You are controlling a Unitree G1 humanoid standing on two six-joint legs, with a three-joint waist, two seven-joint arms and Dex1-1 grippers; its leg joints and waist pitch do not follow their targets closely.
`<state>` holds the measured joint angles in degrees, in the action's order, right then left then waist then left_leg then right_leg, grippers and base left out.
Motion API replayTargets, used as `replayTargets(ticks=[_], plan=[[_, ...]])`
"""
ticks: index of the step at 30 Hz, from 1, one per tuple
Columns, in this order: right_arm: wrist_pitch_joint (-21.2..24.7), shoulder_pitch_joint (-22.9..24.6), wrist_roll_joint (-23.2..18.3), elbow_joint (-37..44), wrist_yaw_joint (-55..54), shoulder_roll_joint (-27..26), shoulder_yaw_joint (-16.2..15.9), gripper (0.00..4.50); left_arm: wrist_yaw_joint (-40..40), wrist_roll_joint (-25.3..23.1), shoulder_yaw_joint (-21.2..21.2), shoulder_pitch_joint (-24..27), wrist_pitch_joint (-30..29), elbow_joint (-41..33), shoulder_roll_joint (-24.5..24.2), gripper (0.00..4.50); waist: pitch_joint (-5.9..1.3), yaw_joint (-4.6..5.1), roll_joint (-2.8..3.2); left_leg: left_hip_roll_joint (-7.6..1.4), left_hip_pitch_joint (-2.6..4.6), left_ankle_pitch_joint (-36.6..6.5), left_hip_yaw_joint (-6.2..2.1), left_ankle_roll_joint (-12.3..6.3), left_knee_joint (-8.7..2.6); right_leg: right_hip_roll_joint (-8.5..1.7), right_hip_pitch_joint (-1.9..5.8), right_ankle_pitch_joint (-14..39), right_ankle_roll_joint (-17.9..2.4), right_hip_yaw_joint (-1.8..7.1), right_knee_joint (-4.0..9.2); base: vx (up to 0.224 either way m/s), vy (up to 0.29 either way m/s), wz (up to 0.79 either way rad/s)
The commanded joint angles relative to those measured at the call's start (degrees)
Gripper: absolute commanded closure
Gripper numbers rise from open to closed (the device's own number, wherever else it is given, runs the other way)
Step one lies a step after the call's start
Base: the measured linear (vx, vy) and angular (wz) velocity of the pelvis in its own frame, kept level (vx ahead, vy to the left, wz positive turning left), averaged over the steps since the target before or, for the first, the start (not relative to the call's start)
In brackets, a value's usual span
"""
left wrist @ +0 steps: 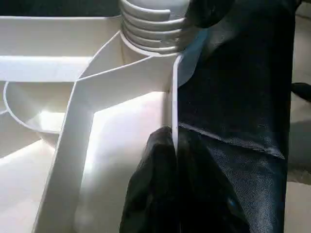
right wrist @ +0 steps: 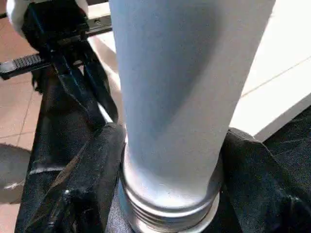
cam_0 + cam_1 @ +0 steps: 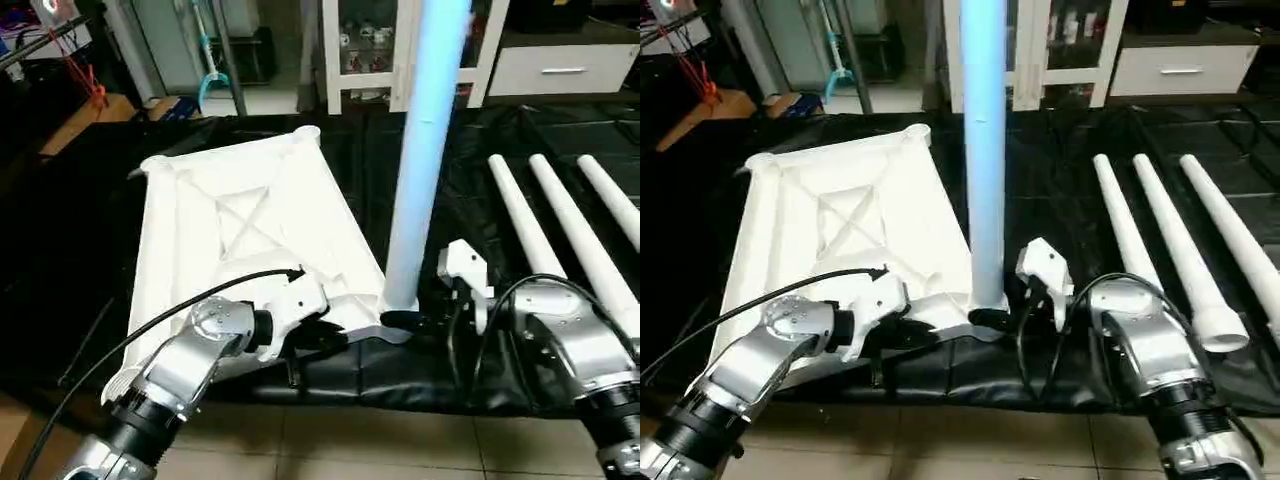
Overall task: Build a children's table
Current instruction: Rotate leg to tighten
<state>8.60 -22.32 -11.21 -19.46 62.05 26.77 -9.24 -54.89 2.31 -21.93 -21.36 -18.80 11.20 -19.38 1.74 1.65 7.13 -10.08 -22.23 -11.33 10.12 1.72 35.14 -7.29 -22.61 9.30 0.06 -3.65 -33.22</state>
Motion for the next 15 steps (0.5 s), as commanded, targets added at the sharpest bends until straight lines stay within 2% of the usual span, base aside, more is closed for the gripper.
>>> replayTargets(ticks=[1, 2, 3, 4, 5, 6, 7, 8, 9, 10, 11, 12, 15], plan=[[0.1, -1.3, 2.7, -3.2, -8.5, -2.4, 0.8, 1.78, 0.9, 0.0, -0.7, -0.1, -1.2, 0.5, 1.1, 4.50, -3.05, 0.53, -0.93, -1.82, 0.31, -16.9, -0.86, -3.48, -5.12, -0.72, 2.75, 16.6, -11.8, 0.53, 3.37, 0.000, 0.000, 0.00], [0.1, -1.7, 3.7, -4.9, -12.9, -4.5, 1.1, 1.79, 3.4, -0.5, 0.1, -1.3, -1.4, 2.3, 2.5, 4.50, -2.96, 0.67, -0.78, -1.84, 0.33, -17.8, -0.99, -2.90, -5.24, -0.72, 2.66, 17.6, -11.4, 0.52, 3.52, 0.000, 0.000, 0.00], [0.3, -2.2, 4.6, -6.4, -17.0, -6.4, 1.5, 1.80, 5.4, -1.0, 0.6, -2.4, -1.9, 3.7, 3.5, 4.50, -2.89, 1.16, -1.03, -1.73, 0.75, -20.3, -0.91, -1.94, -5.29, -0.51, 2.16, 19.5, -10.8, 0.54, 3.91, 0.000, 0.000, 0.00], [0.4, -2.3, 4.6, -6.5, -17.3, -6.5, 1.5, 1.80, 5.6, -1.1, 0.7, -2.5, -2.0, 3.8, 3.6, 4.50, -2.83, 1.70, -0.99, -1.64, 0.80, -22.0, -0.97, -1.29, -5.36, -0.50, 2.05, 21.0, -10.4, 0.53, 4.02, 0.000, 0.000, 0.00], [1.2, -3.0, 5.3, -8.1, -22.5, -9.0, 2.2, 1.81, 8.4, -1.8, 1.2, -4.0, -2.7, 5.8, 5.1, 4.50, -2.86, 1.81, -0.99, -1.60, 0.74, -22.5, -1.13, -1.11, -5.34, -0.56, 2.15, 21.5, -10.2, 0.45, 4.00, 0.000, 0.000, 0.00], [1.3, -3.1, 5.4, -8.2, -22.9, -9.2, 2.3, 1.81, 8.7, -1.9, 1.3, -4.2, -2.8, 6.0, 5.3, 4.50, -2.78, 2.00, -0.79, -1.64, 0.67, -23.1, -1.13, -1.05, -5.44, -0.54, 2.16, 21.9, -10.0, 0.46, 4.08, 0.000, 0.000, 0.00], [1.8, -3.7, 5.9, -9.4, -26.9, -11.1, 2.7, 1.81, 11.1, -2.5, 1.9, -5.5, -3.6, 7.6, 6.6, 4.50, -2.66, 2.38, -0.78, -1.55, 0.84, -24.3, -1.07, -0.53, -5.41, -0.51, 1.67, 22.8, -9.8, 0.54, 4.35, 0.000, 0.000, 0.00], [1.9, -3.8, 6.0, -9.5, -27.5, -11.4, 2.8, 1.81, 11.6, -2.6, 2.0, -5.7, -3.7, 7.9, 6.8, 4.50, -2.72, 2.68, -0.93, -1.42, 0.68, -24.8, -1.28, -0.18, -5.48, -0.49, 1.92, 23.6, -9.3, 0.31, 4.40, 0.000, 0.000, 0.00], [3.0, -5.1, 6.9, -12.1, -36.3, -15.4, 4.1, 1.81, 17.8, -3.3, 3.9, -8.8, -5.1, 11.8, 10.0, 4.50, -2.56, 2.92, -0.71, -1.38, 0.66, -26.0, -1.29, -0.32, -5.52, -0.51, 1.76, 25.1, -8.7, 0.25, 4.57, 0.000, 0.000, 0.00], [3.0, -6.0, 7.3, -14.0, -41.5, -17.8, 5.0, 1.81, 21.5, -3.5, 5.0, -10.6, -5.6, 14.2, 12.0, 4.50, -2.43, 3.37, -0.61, -1.15, 1.08, -27.6, -1.31, 0.38, -5.40, -0.51, 1.35, 28.2, -7.9, 0.06, 5.06, 0.000, 0.000, 0.00], [3.0, -6.1, 7.4, -14.2, -42.0, -18.0, 5.0, 1.81, 21.9, -3.6, 5.1, -10.8, -5.7, 14.4, 12.1, 4.50, -2.43, 3.62, -0.63, -1.03, 0.99, -28.0, -1.36, 0.59, -5.35, -0.58, 1.26, 29.5, -7.5, 0.01, 5.18, 0.000, 0.000, 0.00], [2.4, -6.8, 7.9, -15.8, -45.9, -20.0, 5.4, 1.81, 24.4, -3.9, 5.6, -12.2, -5.8, 16.2, 13.5, 4.50, -2.54, 3.76, -0.83, -1.03, 0.72, -28.1, -1.70, 0.76, -5.42, -0.66, 1.59, 30.3, -6.5, -0.24, 5.31, 0.000, 0.000, 0.00], [-0.2, -7.7, 8.6, -17.7, -49.6, -23.1, 5.4, 1.82, 25.9, -4.5, 5.7, -13.6, -5.8, 17.9, 15.1, 4.50, -2.55, 4.37, -0.82, -0.98, 0.65, -29.3, -1.73, 0.18, -5.36, -0.76, 1.17, 30.9, -6.0, -0.37, 5.71, 0.000, 0.000, 0.00]])
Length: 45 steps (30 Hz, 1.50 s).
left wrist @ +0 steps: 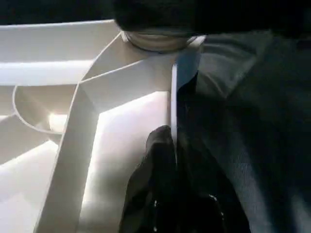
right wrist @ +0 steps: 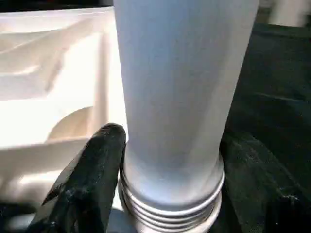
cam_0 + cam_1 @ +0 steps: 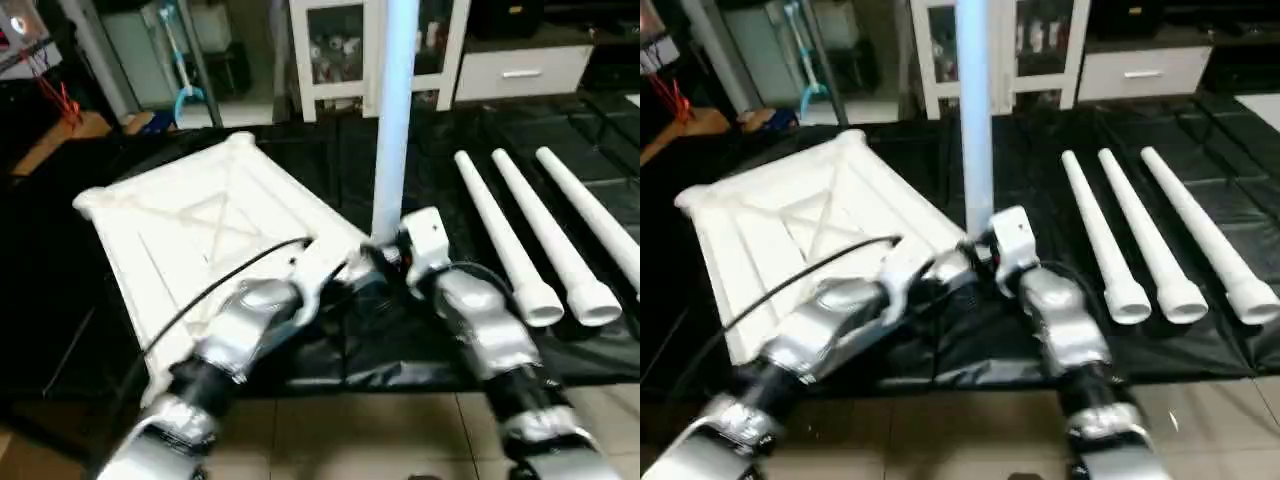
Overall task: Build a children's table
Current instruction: Rotate leg to tighten
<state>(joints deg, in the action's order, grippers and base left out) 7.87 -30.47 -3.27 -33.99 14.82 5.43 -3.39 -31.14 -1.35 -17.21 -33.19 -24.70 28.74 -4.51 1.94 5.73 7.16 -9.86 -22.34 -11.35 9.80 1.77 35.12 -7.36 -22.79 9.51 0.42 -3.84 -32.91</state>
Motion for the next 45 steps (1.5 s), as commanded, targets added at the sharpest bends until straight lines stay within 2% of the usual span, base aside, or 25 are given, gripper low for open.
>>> replayTargets(ticks=[1, 5, 6, 9, 10, 13, 14, 15, 17, 20, 21, 22, 23, 24, 26, 27, 29, 31, 33, 36, 37, 41, 43, 45], plan=[[-0.7, 0.2, 0.4, -3.5, -2.1, -2.6, -0.4, 1.82, 2.0, -1.0, 0.9, -2.0, 0.4, 0.6, 0.4, 4.50, -2.83, 0.44, -0.99, -1.20, 0.70, -29.2, -1.44, -0.02, -5.36, -0.69, 1.42, 30.3, -6.4, -0.18, 5.35, 0.000, 0.000, 0.00], [-3.2, -0.3, -2.2, -2.5, 3.3, -3.4, 0.1, 1.82, 0.9, -1.2, 0.6, -1.4, 1.3, 0.7, -0.5, 4.50, -2.94, 0.60, -0.81, -1.45, 0.18, -27.6, -1.39, -1.50, -5.43, -0.69, 1.69, 25.7, -8.1, -0.04, 4.90, 0.000, 0.000, 0.00], [-3.5, -0.4, -2.9, -1.9, 5.2, -3.3, 0.4, 1.12, 0.6, -1.2, 0.5, -1.1, 1.6, 0.9, -0.9, 4.50, -2.99, 0.56, -0.84, -1.48, 0.16, -27.3, -1.33, -1.89, -5.42, -0.70, 1.81, 24.4, -8.7, -0.01, 4.77, 0.000, 0.000, 0.00], [-3.7, -0.6, -4.1, -0.6, 8.1, -2.0, 0.8, 1.06, -1.1, -1.0, 0.0, 0.0, 2.4, 0.2, -2.2, 4.50, -3.13, 0.46, -0.83, -1.60, -0.09, -25.6, -1.21, -2.89, -5.37, -0.77, 2.08, 20.9, -10.0, 0.13, 4.40, 0.000, 0.000, 0.00], [-4.1, -0.9, -4.4, -0.3, 9.3, -1.2, 0.9, 0.76, -1.9, -0.9, -0.1, 0.6, 2.7, -0.3, -2.8, 4.50, -3.19, 0.46, -0.83, -1.66, -0.32, -24.3, -1.27, -3.23, -5.42, -0.78, 2.36, 19.5, -10.5, 0.07, 4.14, 0.000, 0.000, 0.00], [-4.7, -1.7, -4.9, 0.4, 13.7, 1.6, 0.9, 0.57, -5.4, -0.5, -0.9, 2.5, 3.4, -2.5, -4.8, 4.50, -3.28, 0.38, -0.99, -1.74, -0.56, -21.9, -1.06, -4.39, -5.21, -0.88, 2.61, 16.8, -11.5, 0.07, 3.90, 0.000, 0.000, 0.00], [-4.7, -2.0, -5.1, 0.6, 15.9, 2.7, 0.6, 0.47, -6.8, -0.1, -1.2, 3.1, 3.5, -3.4, -5.4, 4.50, -3.27, 0.25, -0.80, -1.80, -0.30, -21.6, -0.90, -4.61, -5.12, -0.91, 2.31, 17.5, -11.6, 0.13, 3.94, 0.000, 0.000, 0.00], [-4.9, -2.5, -4.8, 0.7, 20.2, 4.9, -0.3, 0.47, -10.3, 1.0, -1.9, 4.5, 3.7, -5.6, -6.8, 4.50, -3.39, 0.10, -0.81, -1.87, -0.18, -20.6, -0.87, -4.81, -5.00, -0.87, 2.36, 16.3, -12.0, 0.20, 3.82, 0.000, 0.000, 0.00], [-4.5, -2.7, -4.3, 1.3, 25.2, 7.8, -1.6, 0.23, -14.9, 2.4, -3.2, 6.6, 4.1, -8.8, -8.7, 4.50, -3.44, -0.26, -0.91, -2.03, -0.33, -18.6, -0.85, -5.52, -4.97, -0.88, 2.55, 13.6, -12.8, 0.23, 3.46, 0.000, 0.000, 0.00], [-3.2, -2.6, -4.8, 2.8, 31.0, 10.8, -2.6, 0.04, -19.1, 3.4, -4.6, 8.5, 4.9, -11.8, -10.9, 4.50, -3.75, -1.35, -0.73, -2.17, 0.23, -15.3, -0.57, -7.18, -4.50, -0.70, 2.52, 8.8, -14.4, 0.35, 2.83, 0.000, 0.000, 0.00], [-2.4, -2.3, -5.4, 4.1, 34.5, 12.6, -3.2, 0.04, -21.1, 4.0, -5.2, 9.5, 4.9, -13.5, -12.1, 4.50, -3.84, -1.63, -0.89, -2.18, 0.14, -13.7, -0.59, -7.65, -4.37, -0.72, 2.74, 7.3, -14.5, 0.38, 2.68, 0.000, 0.000, 0.00], [-1.8, -1.7, -6.2, 5.8, 39.8, 15.6, -3.9, 0.04, -23.8, 4.9, -5.9, 10.9, 4.5, -15.9, -13.7, 4.50, -3.90, -2.08, -0.74, -2.20, -0.01, -10.4, -0.59, -8.71, -4.27, -0.72, 2.79, 4.8, -14.8, 0.34, 2.25, 0.000, 0.000, 0.00], [-1.8, -1.6, -6.3, 6.1, 41.0, 16.4, -4.0, 0.04, -24.3, 5.0, -6.1, 11.1, 4.3, -16.4, -14.0, 4.50, -4.04, -2.61, -0.86, -2.23, 0.15, -8.6, -0.65, -9.46, -4.00, -0.64, 2.91, 2.8, -15.1, 0.29, 1.98, 0.000, 0.000, 0.00], [-1.8, -1.2, -6.5, 6.5, 42.7, 17.4, -4.3, 0.04, -24.6, 4.9, -6.3, 11.4, 4.2, -16.8, -14.4, 4.50, -3.95, -3.02, -0.69, -2.27, 0.18, -7.2, -0.49, -10.15, -3.92, -0.62, 2.79, 1.8, -15.3, 0.38, 1.84, 0.000, 0.000, 0.00], [-0.8, -0.5, -7.3, 7.6, 47.2, 19.8, -4.8, 0.04, -25.3, 4.9, -6.4, 12.0, 3.8, -18.0, -15.2, 4.50, -4.06, -3.81, -0.70, -2.32, 0.54, -6.2, -0.42, -10.23, -3.74, -0.46, 2.60, 1.3, -15.5, 0.44, 1.80, 0.000, 0.000, 0.00], [-0.6, -0.4, -7.4, 7.7, 47.8, 20.1, -4.9, 0.04, -25.4, 5.0, -6.4, 12.1, 3.7, -18.2, -15.4, 4.50, -4.05, -4.17, -0.74, -2.39, 0.54, -6.2, -0.40, -10.27, -3.80, -0.53, 2.75, 1.5, -15.7, 0.50, 1.72, 0.000, 0.000, 0.00], [0.4, 0.2, -8.3, 8.1, 51.0, 21.7, -5.2, 0.04, -25.8, 5.1, -6.3, 12.3, 3.5, -18.7, -15.9, 4.50, -3.96, -4.75, -0.77, -2.42, 0.68, -7.0, -0.20, -9.92, -3.88, -0.45, 2.55, 3.0, -15.7, 0.61, 1.86, 0.000, 0.000, 0.00], [1.1, 0.6, -8.7, 8.5, 52.5, 22.4, -5.5, 0.04, -25.9, 5.1, -6.2, 12.3, 3.6, -18.7, -16.1, 4.50, -3.85, -5.17, -0.59, -2.46, 0.85, -9.0, -0.14, -8.89, -4.06, -0.48, 2.46, 5.1, -15.5, 0.72, 2.03, 0.000, 0.000, 0.00], [2.4, 1.4, -9.1, 9.3, 54.9, 23.5, -6.3, 0.04, -26.2, 5.2, -6.2, 12.3, 3.4, -19.0, -16.4, 4.50, -3.75, -5.52, -0.77, -2.48, 0.86, -11.3, -0.13, -7.28, -4.34, -0.49, 2.54, 7.3, -14.9, 0.82, 2.22, 0.000, 0.000, 0.00], [3.0, 1.9, -8.8, 9.6, 56.3, 24.1, -7.1, 0.04, -26.5, 5.3, -6.3, 12.2, 3.1, -19.3, -16.5, 4.50, -3.72, -5.67, -0.76, -2.42, 0.81, -12.2, -0.19, -6.27, -4.43, -0.54, 2.50, 8.3, -14.5, 0.88, 2.29, 0.000, 0.000, 0.00], [2.8, 2.0, -8.5, 9.5, 56.3, 24.1, -7.2, 0.30, -26.6, 5.3, -6.4, 12.2, 3.0, -19.4, -16.5, 4.50, -3.70, -5.68, -0.76, -2.42, 0.84, -12.3, -0.18, -6.17, -4.46, -0.50, 2.45, 8.6, -14.5, 0.89, 2.35, 0.000, 0.000, 0.00], [2.7, 2.0, -8.0, 9.0, 56.3, 24.2, -7.7, 0.43, -27.0, 5.4, -6.7, 12.1, 2.7, -19.7, -16.6, 4.50, -3.70, -5.68, -0.78, -2.35, 0.76, -13.0, -0.20, -5.71, -4.47, -0.57, 2.43, 9.7, -14.2, 0.92, 2.48, 0.000, 0.000, 0.00], [2.3, 1.9, -7.9, 8.6, 55.6, 23.9, -7.4, 0.73, -27.0, 5.4, -6.7, 12.1, 2.6, -19.8, -16.6, 4.50, -3.75, -5.67, -0.79, -2.34, 0.72, -12.6, -0.24, -5.63, -4.45, -0.56, 2.46, 9.5, -14.1, 0.90, 2.44, 0.000, 0.000, 0.00], [2.4, 1.7, -8.0, 8.6, 55.0, 23.4, -6.9, 0.84, -27.2, 5.4, -6.7, 12.1, 2.6, -19.8, -16.7, 4.50, -3.76, -5.63, -0.77, -2.30, 0.66, -12.4, -0.28, -5.69, -4.44, -0.52, 2.51, 9.2, -14.1, 0.87, 2.39, 0.000, 0.000, 0.00]])
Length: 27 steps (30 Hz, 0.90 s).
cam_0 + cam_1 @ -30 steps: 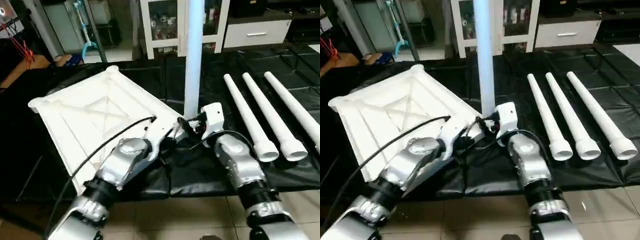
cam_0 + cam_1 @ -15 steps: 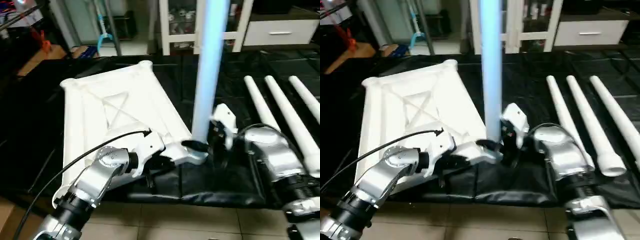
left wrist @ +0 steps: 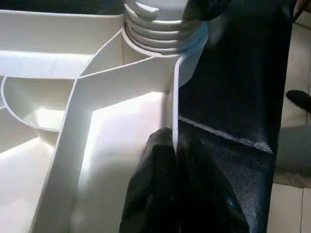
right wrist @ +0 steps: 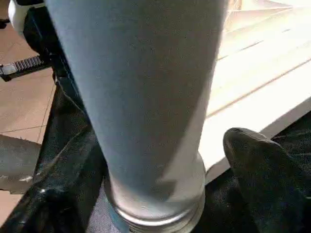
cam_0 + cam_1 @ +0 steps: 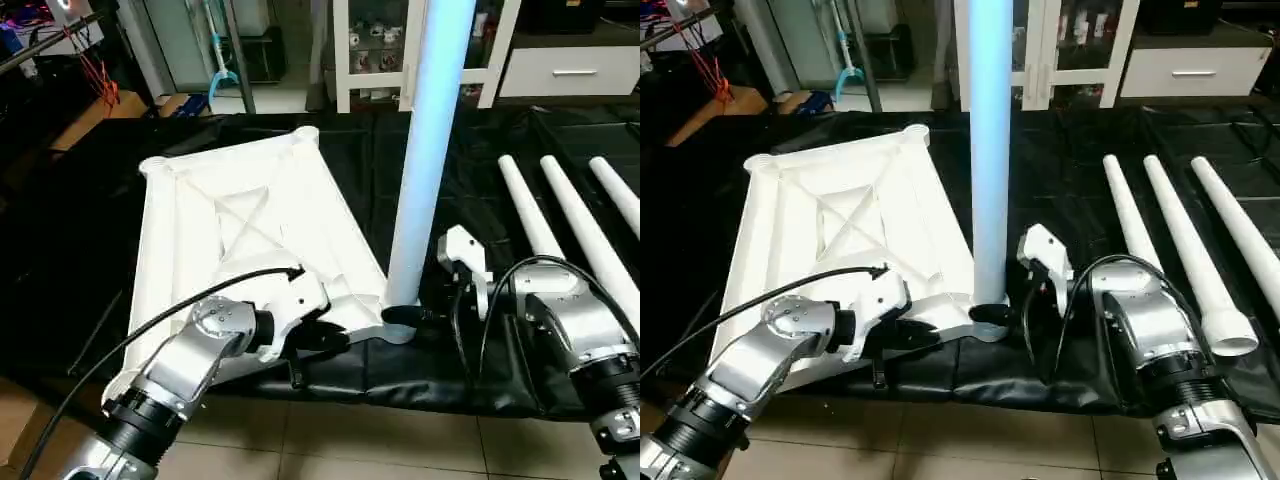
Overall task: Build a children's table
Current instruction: Rotate leg to tighten
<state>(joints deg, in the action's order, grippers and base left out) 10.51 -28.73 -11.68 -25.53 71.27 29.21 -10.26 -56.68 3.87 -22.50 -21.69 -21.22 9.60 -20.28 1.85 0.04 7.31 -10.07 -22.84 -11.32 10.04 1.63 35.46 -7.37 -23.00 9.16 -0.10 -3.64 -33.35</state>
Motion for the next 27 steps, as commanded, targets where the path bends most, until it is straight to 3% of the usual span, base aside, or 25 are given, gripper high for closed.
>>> replayTargets(ticks=[1, 2, 12, 18, 22, 27], plan=[[0.0, 0.0, 0.4, 0.3, -1.5, -0.5, 0.1, 0.84, -1.7, 0.1, -1.4, 0.5, -0.9, -0.7, -1.0, 4.50, -3.66, 0.11, -0.90, -2.07, 1.14, -12.6, -0.51, -5.64, -4.78, -0.51, 2.70, 9.7, -13.6, 0.66, 2.85, 0.000, 0.000, 0.00], [0.1, 0.0, 0.4, 0.3, -1.4, -0.5, 0.1, 1.09, -1.7, 0.1, -1.4, 0.5, -0.9, -0.7, -1.0, 4.50, -3.62, 0.17, -0.95, -2.07, 1.11, -12.7, -0.51, -5.63, -4.80, -0.50, 2.71, 9.8, -13.6, 0.66, 2.87, 0.000, 0.000, 0.00], [-0.1, 1.4, 0.7, 0.0, -2.2, -1.0, 0.3, 1.91, -2.1, 0.0, -1.8, 0.8, -1.5, -1.1, -1.1, 4.50, -3.52, 0.80, -0.91, -2.07, 1.08, -14.6, -0.64, -4.84, -4.97, -0.57, 2.71, 12.0, -13.1, 0.67, 3.07, 0.000, 0.000, 0.00], [-0.2, 2.7, 0.9, 0.6, -3.1, -1.3, 0.4, 2.08, -2.2, -0.1, -2.0, 1.0, -1.6, -1.1, -1.2, 4.50, -3.34, 1.29, -0.81, -2.06, 1.25, -17.8, -0.74, -3.73, -5.26, -0.52, 2.68, 14.9, -12.4, 0.70, 3.41, 0.000, 0.000, 0.00], [-2.5, 2.3, 3.3, -1.6, -10.2, -3.3, 1.3, 2.12, -0.4, -0.8, -1.8, 0.4, -1.8, 0.2, -0.3, 4.50, -3.15, 1.51, -0.81, -2.01, 1.20, -19.2, -0.73, -3.16, -5.44, -0.49, 2.57, 16.2, -12.0, 0.70, 3.55, 0.000, 0.000, 0.00], [-2.2, 0.3, 5.6, -5.9, -26.4, -9.6, 3.7, 2.26, 9.9, -4.0, 0.8, -4.1, -2.2, 7.8, 4.3, 4.50, -2.52, 3.40, -0.97, -1.57, 1.31, -26.3, -1.19, 0.07, -5.79, -0.51, 1.95, 26.5, -8.7, 0.51, 4.46, 0.000, 0.000, 0.00]])
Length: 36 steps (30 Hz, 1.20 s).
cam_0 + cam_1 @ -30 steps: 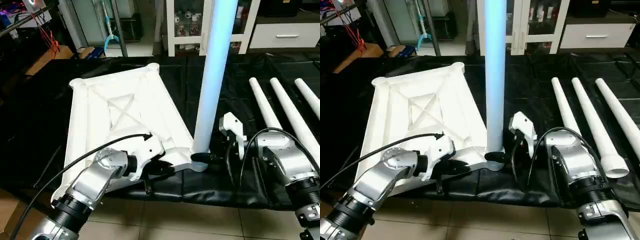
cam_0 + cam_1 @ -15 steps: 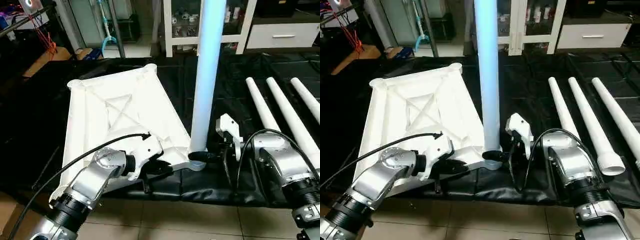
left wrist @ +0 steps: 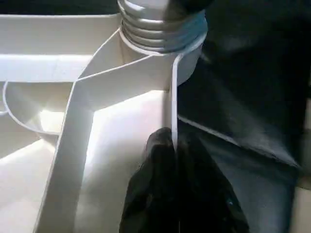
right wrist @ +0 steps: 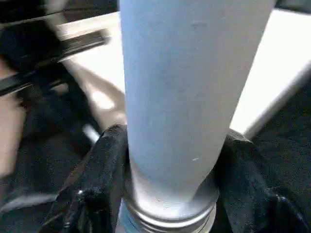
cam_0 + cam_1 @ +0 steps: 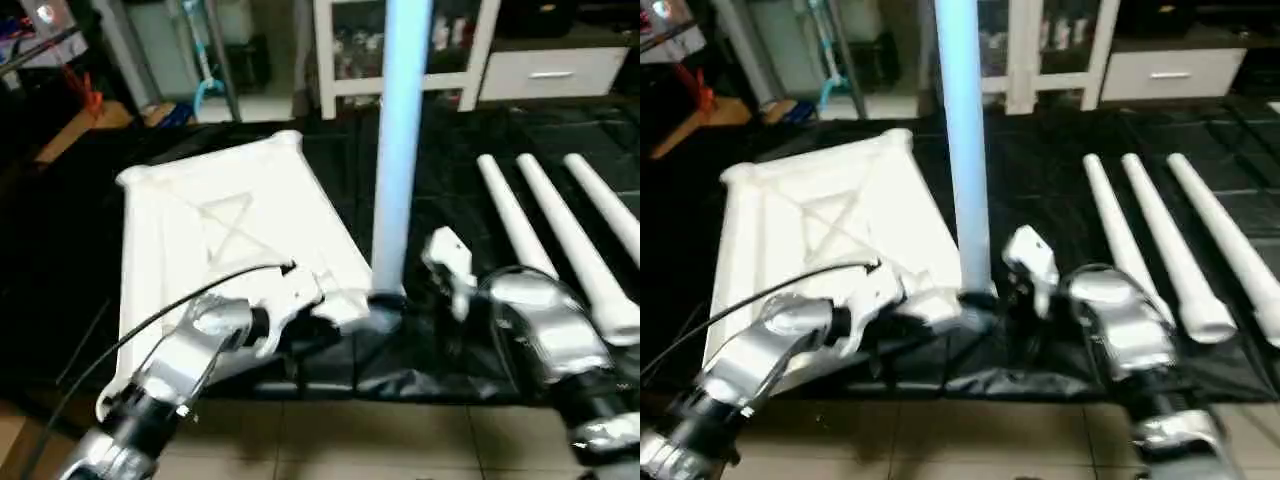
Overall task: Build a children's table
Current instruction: Rotate leg to tighten
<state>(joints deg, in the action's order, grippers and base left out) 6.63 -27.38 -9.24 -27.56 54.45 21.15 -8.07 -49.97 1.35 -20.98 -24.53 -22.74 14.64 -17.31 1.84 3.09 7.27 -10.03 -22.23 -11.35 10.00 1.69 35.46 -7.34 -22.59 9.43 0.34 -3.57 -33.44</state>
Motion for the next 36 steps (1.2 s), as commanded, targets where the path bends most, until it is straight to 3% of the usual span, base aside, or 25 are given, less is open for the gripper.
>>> replayTargets(ticks=[1, 3, 4, 6, 7, 8, 12, 14, 15, 16, 19, 23, 26, 27, 28, 30, 31, 34, 35, 36], plan=[[2.7, -1.6, 3.1, -4.8, -13.4, -3.3, 2.5, 2.26, 6.2, -2.2, 0.1, -2.6, -1.1, 4.9, 2.5, 4.50, -2.50, 0.55, -0.91, -1.54, 0.85, -27.0, -1.19, 0.34, -5.78, -0.54, 1.40, 27.5, -8.7, 0.38, 4.67, 0.000, 0.000, 0.00], [3.9, -3.1, 3.3, -7.0, -21.9, -6.8, 4.3, 2.32, 13.0, -3.2, 2.2, -5.7, -2.3, 9.7, 5.2, 4.50, -2.43, 1.36, -1.10, -1.30, 0.82, -29.1, -1.52, 1.00, -5.69, -0.54, 1.36, 30.9, -7.1, -0.03, 4.98, -0.057, 0.003, -0.03], [4.4, -3.7, 3.4, -8.0, -25.0, -8.4, 4.6, 2.32, 15.2, -3.4, 2.9, -7.0, -2.5, 11.6, 6.2, 4.50, -2.23, 2.01, -0.85, -1.18, 0.97, -30.6, -1.69, 1.27, -5.72, -0.61, 0.95, 33.6, -6.2, -0.26, 5.47, -0.059, 0.008, -0.05], [4.7, -4.1, 3.5, -8.6, -26.8, -9.3, 4.8, 2.36, 16.3, -3.5, 3.2, -7.8, -2.5, 12.7, 6.8, 4.50, -2.34, 2.69, -1.00, -1.10, 0.46, -31.5, -2.20, 1.40, -5.79, -0.78, 1.41, 35.2, -4.6, -0.79, 5.78, -0.053, 0.012, -0.07], [4.4, -5.5, 4.5, -11.2, -33.1, -12.4, 5.2, 2.39, 20.4, -3.7, 4.7, -9.9, -2.0, 15.8, 8.9, 4.50, -2.24, 2.94, -0.75, -1.21, 0.41, -32.7, -2.37, 1.18, -5.93, -0.78, 1.20, 35.3, -4.1, -0.85, 5.98, 0.000, 0.000, 0.00], [3.9, -6.7, 4.5, -13.0, -36.5, -14.7, 5.7, 2.40, 22.1, -3.8, 5.4, -11.2, -1.5, 17.6, 10.1, 4.50, -2.19, 3.67, -0.70, -0.97, 0.92, -34.1, -2.18, 1.33, -5.69, -0.60, 0.41, 35.4, -4.6, -1.00, 6.37, 0.000, 0.000, 0.00], [1.5, -8.7, 3.6, -15.3, -38.2, -19.3, 6.1, 2.41, 23.1, -3.4, 6.2, -13.2, -0.3, 20.1, 12.0, 4.50, -2.24, 4.61, -0.65, -1.08, 0.94, -36.4, -2.55, 1.01, -5.92, -0.79, 0.67, 35.0, -4.4, -1.69, 6.77, 0.000, 0.000, 0.00], [-0.4, -9.0, 2.5, -14.0, -35.5, -20.0, 6.3, 2.41, 22.2, -3.5, 5.6, -13.1, 0.7, 20.2, 11.7, 4.50, -2.20, 4.92, -0.39, -1.40, 0.47, -37.0, -2.74, 0.80, -6.34, -0.98, 1.24, 31.5, -5.4, -1.92, 6.50, 0.000, 0.000, 0.00], [-0.8, -8.9, 1.9, -13.3, -34.3, -19.9, 6.5, 2.07, 21.6, -3.5, 5.4, -12.8, 1.0, 20.1, 11.4, 4.50, -2.28, 4.78, -0.44, -1.52, 0.39, -36.7, -2.75, 0.75, -6.49, -1.09, 1.39, 29.7, -6.0, -1.90, 6.32, 0.000, 0.000, 0.00], [-1.3, -8.8, 1.5, -12.6, -33.1, -19.5, 6.5, 2.07, 20.9, -3.6, 5.0, -12.4, 1.4, 19.7, 10.9, 4.50, -2.36, 4.76, -0.49, -1.54, 0.30, -36.3, -2.72, 0.63, -6.49, -1.16, 1.48, 28.7, -6.4, -1.85, 6.25, 0.000, 0.000, 0.00], [-3.4, -8.8, 0.8, -10.8, -29.6, -17.0, 7.0, 1.71, 17.5, -3.4, 3.8, -10.1, 2.1, 17.6, 9.2, 4.50, -2.83, 4.32, -0.58, -1.66, -0.47, -29.9, -2.15, -1.55, -6.37, -1.47, 2.07, 20.1, -9.7, -1.37, 5.45, 0.000, 0.000, 0.00], [-4.4, -9.2, 1.1, -10.1, -25.6, -13.0, 7.5, 1.35, 12.7, -3.4, 2.2, -7.1, 3.2, 13.9, 6.5, 4.50, -2.92, 4.18, -0.66, -1.70, -0.69, -25.3, -1.76, -3.09, -6.06, -1.60, 2.39, 18.7, -10.5, -1.34, 5.23, 0.000, 0.000, 0.00], [-3.1, -8.7, 3.7, -9.4, -18.4, -7.5, 4.7, 1.17, 6.4, -2.5, 0.0, -3.7, 2.3, 8.5, 2.7, 4.50, -2.96, 3.49, -0.79, -1.82, -0.42, -23.4, -1.39, -4.16, -5.70, -1.31, 2.20, 17.0, -11.7, -1.11, 4.93, 0.000, 0.000, 0.00], [-2.7, -8.5, 3.9, -9.2, -16.7, -6.4, 4.4, 1.04, 4.7, -2.4, -0.7, -2.9, 2.8, 7.3, 1.6, 4.50, -2.93, 3.21, -0.64, -1.92, -0.33, -23.6, -1.39, -4.15, -5.70, -1.40, 2.10, 17.3, -11.8, -1.01, 4.82, 0.000, 0.000, 0.00], [-2.0, -8.3, 3.4, -8.5, -14.4, -5.3, 4.1, 0.96, 3.0, -2.1, -1.2, -2.0, 3.2, 5.9, 0.7, 4.50, -3.00, 3.13, -0.71, -1.92, -0.61, -22.3, -1.50, -4.31, -5.67, -1.44, 2.51, 17.1, -11.8, -0.94, 4.43, 0.051, -0.032, 0.04], [-1.2, -7.8, 2.5, -7.5, -11.5, -4.2, 3.8, 0.91, 1.7, -1.6, -1.5, -1.1, 3.2, 4.6, -0.2, 4.50, -3.03, 2.93, -0.64, -1.90, -0.45, -20.9, -1.32, -4.53, -5.53, -1.36, 2.35, 16.2, -12.0, -0.83, 4.40, 0.054, -0.030, 0.01], [1.0, -6.1, -0.2, -3.7, -2.7, -0.9, 2.7, 0.91, -2.6, 0.2, -2.2, 1.5, 3.9, 0.6, -2.5, 4.50, -3.19, 2.45, -0.85, -2.00, -0.32, -19.1, -1.27, -4.97, -5.38, -1.27, 2.55, 14.3, -12.4, -0.76, 4.26, 0.055, -0.026, 0.04], [2.4, -4.3, -2.1, -0.5, 4.2, 2.2, 1.5, 0.91, -5.8, 1.8, -2.6, 3.6, 3.4, -3.1, -4.3, 4.50, -3.48, 1.07, -0.69, -2.29, -0.41, -12.9, -1.25, -7.56, -4.85, -1.11, 2.80, 7.4, -14.0, -0.60, 3.01, 0.075, -0.017, 0.03], [2.4, -4.3, -2.1, -0.5, 4.2, 2.2, 1.5, 0.91, -5.8, 1.8, -2.6, 3.6, 3.4, -3.1, -4.3, 4.50, -3.69, 0.25, -0.48, -2.33, 0.05, -10.0, -1.07, -8.07, -4.56, -0.96, 2.63, 4.8, -14.7, -0.57, 2.74, 0.062, -0.007, -0.02], [2.8, -3.9, -2.5, 0.1, 5.9, 3.1, 1.1, 0.91, -6.3, 2.1, -2.8, 4.0, 2.9, -4.1, -4.8, 4.50, -3.71, 0.09, -0.56, -2.23, 0.10, -8.7, -0.93, -8.38, -4.40, -0.82, 2.55, 3.5, -15.1, -0.56, 2.60, 0.062, -0.007, -0.02]])
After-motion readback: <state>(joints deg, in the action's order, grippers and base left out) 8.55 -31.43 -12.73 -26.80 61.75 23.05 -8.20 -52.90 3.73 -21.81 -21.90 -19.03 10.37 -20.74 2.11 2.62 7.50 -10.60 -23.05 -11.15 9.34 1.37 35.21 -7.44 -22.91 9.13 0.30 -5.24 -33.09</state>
